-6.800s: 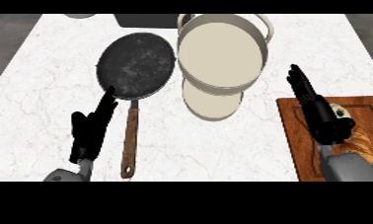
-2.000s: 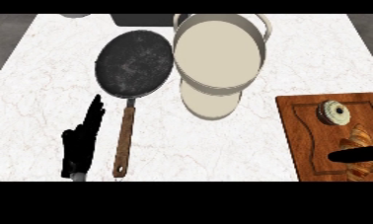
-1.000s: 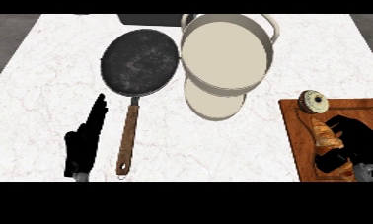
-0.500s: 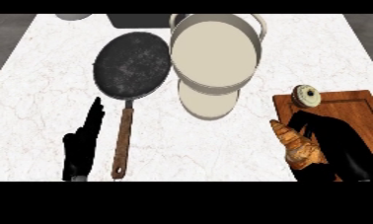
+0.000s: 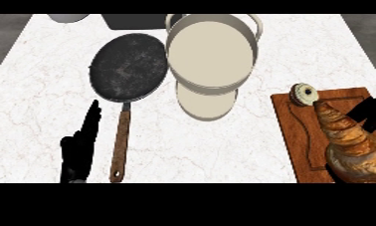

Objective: Pick the croissant from the cutting board and place it in the tiered basket

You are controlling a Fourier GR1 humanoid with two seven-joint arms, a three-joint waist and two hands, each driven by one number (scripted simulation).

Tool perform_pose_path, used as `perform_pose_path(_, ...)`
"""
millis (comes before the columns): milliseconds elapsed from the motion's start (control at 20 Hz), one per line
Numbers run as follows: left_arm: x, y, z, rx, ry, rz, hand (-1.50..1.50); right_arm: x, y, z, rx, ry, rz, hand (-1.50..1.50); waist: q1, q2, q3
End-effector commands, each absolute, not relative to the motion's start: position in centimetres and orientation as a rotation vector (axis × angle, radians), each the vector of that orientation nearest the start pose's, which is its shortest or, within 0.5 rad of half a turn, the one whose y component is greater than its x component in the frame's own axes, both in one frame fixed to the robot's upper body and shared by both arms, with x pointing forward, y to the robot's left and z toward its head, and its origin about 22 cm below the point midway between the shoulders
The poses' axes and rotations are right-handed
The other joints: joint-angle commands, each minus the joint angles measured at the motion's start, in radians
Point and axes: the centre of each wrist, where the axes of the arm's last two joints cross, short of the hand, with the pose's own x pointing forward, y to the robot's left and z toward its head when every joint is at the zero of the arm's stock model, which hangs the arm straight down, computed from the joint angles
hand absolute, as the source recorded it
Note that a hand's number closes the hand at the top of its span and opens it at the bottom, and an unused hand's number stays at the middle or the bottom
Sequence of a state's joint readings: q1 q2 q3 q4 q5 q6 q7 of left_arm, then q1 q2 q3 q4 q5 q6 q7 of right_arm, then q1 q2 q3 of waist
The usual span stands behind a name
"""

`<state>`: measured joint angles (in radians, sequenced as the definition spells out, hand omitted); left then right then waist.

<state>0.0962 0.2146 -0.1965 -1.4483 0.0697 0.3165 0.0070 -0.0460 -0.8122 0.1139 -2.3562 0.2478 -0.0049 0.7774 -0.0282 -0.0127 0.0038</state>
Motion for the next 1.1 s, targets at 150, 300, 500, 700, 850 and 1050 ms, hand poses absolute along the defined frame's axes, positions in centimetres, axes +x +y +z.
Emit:
perform_pose_path(150, 21.1, 24.9, -4.8, 0.248, -1.312, -0.032, 0.00, 14.9, -25.4, 29.2, -0.903, -1.629, 0.697, 1.50, 0.026, 0.010, -0.005)
perform_pose_path(300, 22.1, 25.2, -5.0, 0.245, -1.294, -0.018, 0.00, 15.1, -25.4, 31.3, -0.910, -1.636, 0.682, 1.50, 0.030, 0.012, -0.006)
perform_pose_path(500, 21.0, 26.1, -5.6, 0.250, -1.297, -0.035, 0.00, 16.2, -23.7, 33.0, -0.932, -1.609, 0.627, 1.50, 0.049, 0.013, -0.008)
perform_pose_path(700, 22.3, 25.2, -4.6, 0.255, -1.309, -0.035, 0.00, 19.7, -22.5, 33.1, -0.924, -1.577, 0.603, 1.50, 0.058, 0.016, -0.008)
perform_pose_path(850, 20.5, 24.6, -5.7, 0.226, -1.297, -0.055, 0.00, 21.8, -22.3, 33.8, -0.942, -1.565, 0.605, 1.50, 0.058, 0.015, -0.007)
perform_pose_path(1050, 22.6, 24.3, -5.3, 0.237, -1.301, -0.044, 0.00, 26.1, -21.0, 30.8, -0.889, -1.560, 0.658, 1.50, 0.053, 0.019, -0.005)
